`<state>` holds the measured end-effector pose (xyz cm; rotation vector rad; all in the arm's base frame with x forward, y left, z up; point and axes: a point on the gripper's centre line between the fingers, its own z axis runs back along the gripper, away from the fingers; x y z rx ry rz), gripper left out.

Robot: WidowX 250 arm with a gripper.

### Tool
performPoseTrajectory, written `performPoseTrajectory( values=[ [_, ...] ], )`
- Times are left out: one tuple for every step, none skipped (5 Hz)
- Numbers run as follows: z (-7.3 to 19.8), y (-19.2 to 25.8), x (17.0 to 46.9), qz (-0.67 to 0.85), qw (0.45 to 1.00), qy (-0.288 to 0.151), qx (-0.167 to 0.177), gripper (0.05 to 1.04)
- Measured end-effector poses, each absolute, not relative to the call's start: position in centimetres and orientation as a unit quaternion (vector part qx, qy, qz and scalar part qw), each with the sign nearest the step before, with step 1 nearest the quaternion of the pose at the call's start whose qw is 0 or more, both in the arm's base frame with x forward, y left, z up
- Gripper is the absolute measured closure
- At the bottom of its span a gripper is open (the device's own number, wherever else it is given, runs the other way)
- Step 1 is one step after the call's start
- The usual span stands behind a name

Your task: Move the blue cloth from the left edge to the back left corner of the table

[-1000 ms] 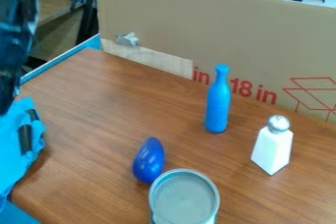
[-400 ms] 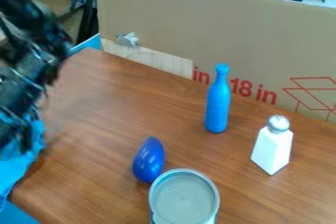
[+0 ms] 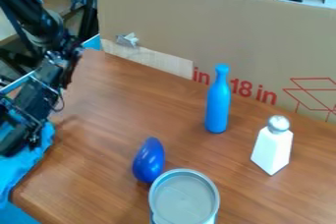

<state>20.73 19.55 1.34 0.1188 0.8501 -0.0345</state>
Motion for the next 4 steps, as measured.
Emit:
performPoseTrajectory(
  values=[
    [1.9,18.7,25.9,-0.031,0.960,0.278,-0.008,0.082],
    [2.7,17.6,30.6,-0.081,0.984,0.146,-0.058,0.083],
    [2.8,16.6,35.7,-0.113,0.987,0.091,-0.067,0.082],
    [2.7,16.0,39.7,-0.135,0.987,0.068,-0.052,0.083]
  ],
)
